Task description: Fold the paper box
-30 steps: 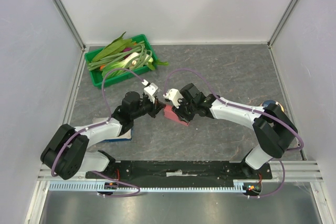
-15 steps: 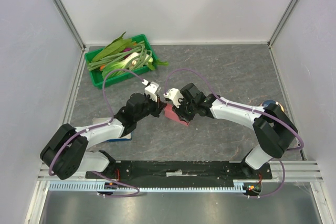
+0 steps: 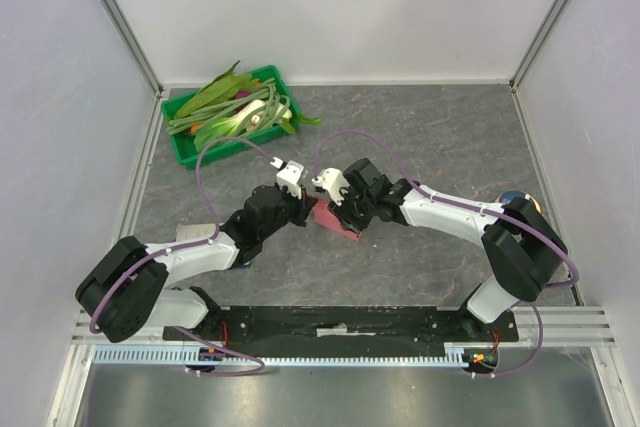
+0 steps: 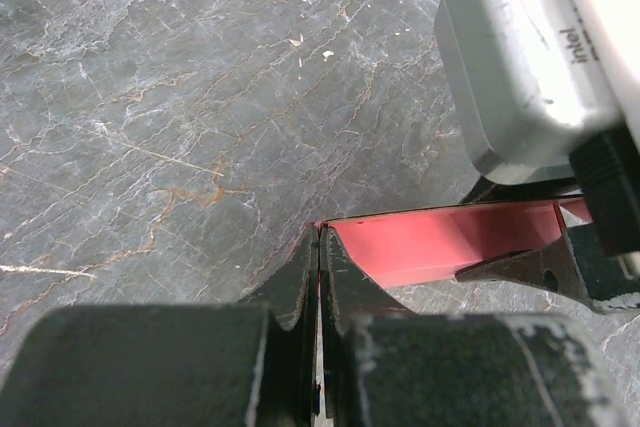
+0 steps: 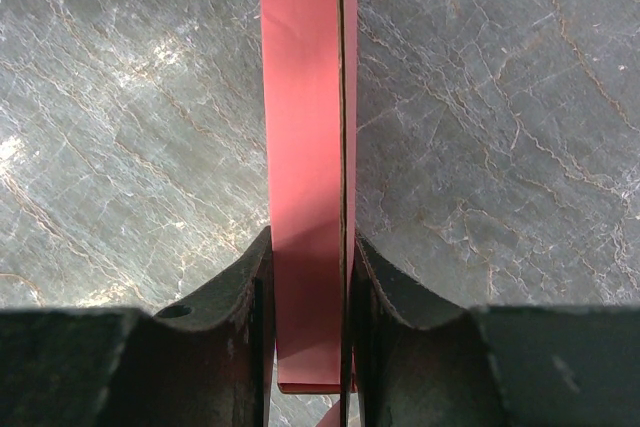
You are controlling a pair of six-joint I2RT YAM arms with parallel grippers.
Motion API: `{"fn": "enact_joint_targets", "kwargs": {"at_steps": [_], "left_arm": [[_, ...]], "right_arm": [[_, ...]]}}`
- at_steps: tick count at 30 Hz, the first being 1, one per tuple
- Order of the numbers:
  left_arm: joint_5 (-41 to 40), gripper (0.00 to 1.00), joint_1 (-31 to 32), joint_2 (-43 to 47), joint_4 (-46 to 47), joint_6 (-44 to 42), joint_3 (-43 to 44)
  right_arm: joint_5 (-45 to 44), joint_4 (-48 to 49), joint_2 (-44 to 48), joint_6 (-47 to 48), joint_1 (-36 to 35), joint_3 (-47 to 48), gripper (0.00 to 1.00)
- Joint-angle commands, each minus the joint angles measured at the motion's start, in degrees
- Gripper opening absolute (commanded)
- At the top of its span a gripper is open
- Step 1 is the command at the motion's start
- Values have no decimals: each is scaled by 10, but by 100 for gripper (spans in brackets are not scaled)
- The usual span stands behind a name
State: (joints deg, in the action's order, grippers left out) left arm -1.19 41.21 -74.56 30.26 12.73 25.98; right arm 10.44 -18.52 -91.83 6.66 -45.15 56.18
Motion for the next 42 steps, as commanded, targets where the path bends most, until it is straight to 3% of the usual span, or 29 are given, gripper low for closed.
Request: {"fn": "enact_joint_targets", "kwargs": {"at_steps": [1,10,15,16,21,30,34,42], "left_arm": [[0,2,14,8,0,-15,-25],[-9,2,15,15,12,-20,-53],[-21,2,25,8,38,-10,-68],[-41,2,33,3,50,-3,-75],[-97,2,67,-3,52,6,-77],[-129,2,87,-19,54,14,-76],[-134,2,89,-33,52,17,-73],[-138,2,93,-24,51,18,-73]], "right_arm": [[-2,-15,-5,-3,-1,0,17],[-12,-13,0,-7,-1,0,22],[-31,-6,5,-32,-1,4,36],[-44,-3,16,-65,-3,9,46],[-89,-18,52,-140,-3,17,65],[-163,-90,125,-187,-2,35,76],[-194,-137,157,-230,-2,25,74],[-194,-172,214,-270,-6,-6,51]]}}
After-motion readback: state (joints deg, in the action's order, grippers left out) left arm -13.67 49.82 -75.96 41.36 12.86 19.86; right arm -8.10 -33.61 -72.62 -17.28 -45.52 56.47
